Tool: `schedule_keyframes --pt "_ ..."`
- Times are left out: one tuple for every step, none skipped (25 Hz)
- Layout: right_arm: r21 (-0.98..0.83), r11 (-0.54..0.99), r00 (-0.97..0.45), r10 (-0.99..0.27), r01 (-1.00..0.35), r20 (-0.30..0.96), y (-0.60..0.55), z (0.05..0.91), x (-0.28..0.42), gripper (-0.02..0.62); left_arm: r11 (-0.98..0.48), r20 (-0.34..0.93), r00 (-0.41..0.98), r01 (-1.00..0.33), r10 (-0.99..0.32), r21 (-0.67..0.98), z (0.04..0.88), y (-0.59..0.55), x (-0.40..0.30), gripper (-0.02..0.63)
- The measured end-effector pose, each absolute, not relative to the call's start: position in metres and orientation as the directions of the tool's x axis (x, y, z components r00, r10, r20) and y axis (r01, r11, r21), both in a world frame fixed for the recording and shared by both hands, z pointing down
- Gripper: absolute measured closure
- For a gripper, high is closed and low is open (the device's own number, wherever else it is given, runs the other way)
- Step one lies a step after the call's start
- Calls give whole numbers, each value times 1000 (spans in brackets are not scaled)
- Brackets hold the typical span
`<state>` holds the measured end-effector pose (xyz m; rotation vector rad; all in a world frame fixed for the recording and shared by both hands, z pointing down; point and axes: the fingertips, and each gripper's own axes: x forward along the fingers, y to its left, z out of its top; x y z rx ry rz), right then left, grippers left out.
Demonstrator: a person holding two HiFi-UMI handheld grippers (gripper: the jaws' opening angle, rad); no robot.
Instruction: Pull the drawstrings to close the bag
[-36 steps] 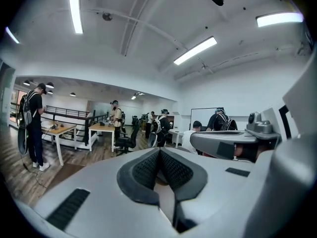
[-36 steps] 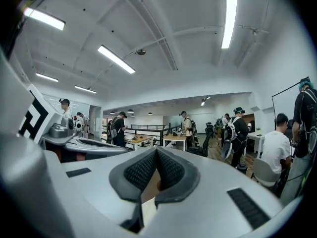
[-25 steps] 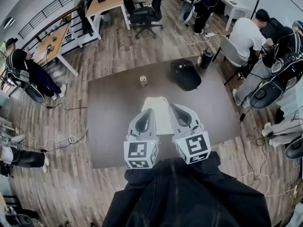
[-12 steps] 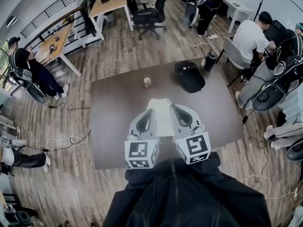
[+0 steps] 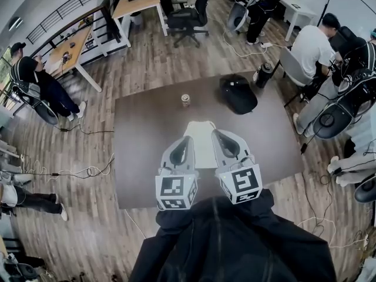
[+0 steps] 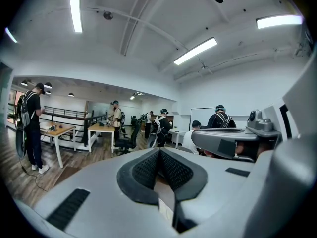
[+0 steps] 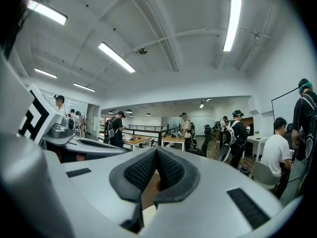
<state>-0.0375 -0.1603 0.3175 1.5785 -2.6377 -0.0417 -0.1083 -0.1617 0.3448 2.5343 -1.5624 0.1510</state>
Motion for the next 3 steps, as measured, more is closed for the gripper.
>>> schedule_keyframes --pt "58 472 -470 -882 -880 46 -161 318 -38 574 -442 169 450 -893 -877 84 345 -162 -109 574" --pt "57 470 -468 -882 -881 48 -161 319 -39 574 -442 170 450 -893 -877 86 346 -162 -109 574" --pt "57 469 -467 -883 -881 50 -161 319 -39 574 -442 170 450 -893 -876 87 347 -162 -110 574"
